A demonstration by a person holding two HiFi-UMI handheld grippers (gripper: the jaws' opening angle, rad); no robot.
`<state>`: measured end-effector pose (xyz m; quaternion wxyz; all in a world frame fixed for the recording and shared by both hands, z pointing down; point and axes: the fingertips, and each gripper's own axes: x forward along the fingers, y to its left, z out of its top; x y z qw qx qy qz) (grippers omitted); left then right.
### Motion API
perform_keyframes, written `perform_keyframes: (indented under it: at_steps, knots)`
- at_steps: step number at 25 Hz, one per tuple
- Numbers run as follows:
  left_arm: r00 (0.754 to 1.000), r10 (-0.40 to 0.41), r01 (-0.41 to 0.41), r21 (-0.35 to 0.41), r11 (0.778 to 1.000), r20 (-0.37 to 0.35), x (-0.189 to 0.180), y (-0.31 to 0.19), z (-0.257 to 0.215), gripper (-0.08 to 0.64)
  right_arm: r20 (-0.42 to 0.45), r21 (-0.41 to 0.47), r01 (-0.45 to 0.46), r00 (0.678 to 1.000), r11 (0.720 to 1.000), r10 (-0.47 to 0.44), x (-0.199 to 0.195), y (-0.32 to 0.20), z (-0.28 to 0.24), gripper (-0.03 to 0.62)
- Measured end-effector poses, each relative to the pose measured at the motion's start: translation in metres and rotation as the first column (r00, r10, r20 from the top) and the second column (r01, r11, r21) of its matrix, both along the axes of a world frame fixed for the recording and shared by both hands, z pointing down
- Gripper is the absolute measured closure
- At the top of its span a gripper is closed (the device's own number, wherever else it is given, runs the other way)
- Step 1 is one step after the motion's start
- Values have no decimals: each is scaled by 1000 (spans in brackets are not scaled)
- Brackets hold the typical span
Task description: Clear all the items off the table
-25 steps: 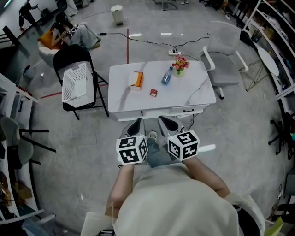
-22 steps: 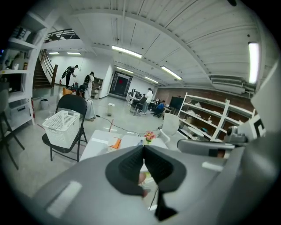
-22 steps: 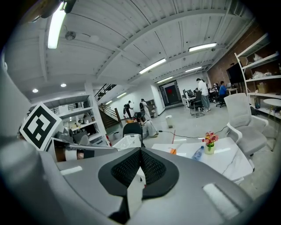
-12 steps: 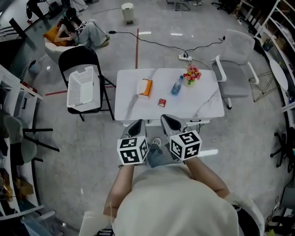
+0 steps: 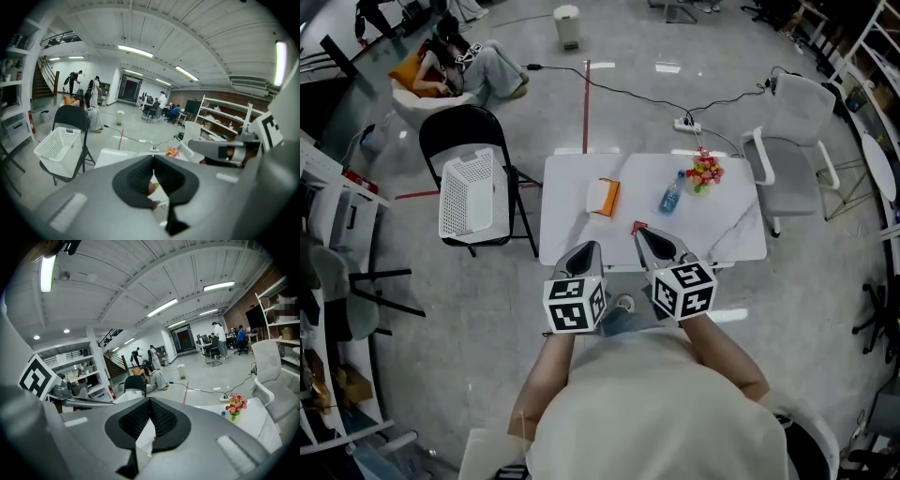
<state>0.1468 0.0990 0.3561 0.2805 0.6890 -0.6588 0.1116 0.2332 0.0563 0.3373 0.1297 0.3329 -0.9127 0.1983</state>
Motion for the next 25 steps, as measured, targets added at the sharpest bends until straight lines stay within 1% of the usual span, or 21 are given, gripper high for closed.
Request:
perform_keyframes:
  at_steps: [4, 10, 15, 20, 25]
  knots:
    - [1000, 12, -12, -2, 1000, 7, -11, -26, 8, 551, 1, -10, -9, 1000, 1000, 9, -9, -26, 8, 594]
    - [999, 35, -35, -24, 999, 8, -18, -53, 32, 551, -11, -44, -47, 999, 998, 47, -4, -51, 30, 594]
    - [999, 54, -54, -51, 997, -1, -17, -68, 46, 551, -39, -82, -90, 995, 993, 87, 7, -60, 50, 594]
    - [998, 64, -63, -100, 993, 4, -20, -81, 66, 551, -73, -124, -122, 991, 985, 114, 14, -67, 70, 594]
    - [997, 73, -73, -129, 989, -10, -29, -91, 83, 551, -110, -164, -139, 986, 977, 122, 9, -74, 90, 594]
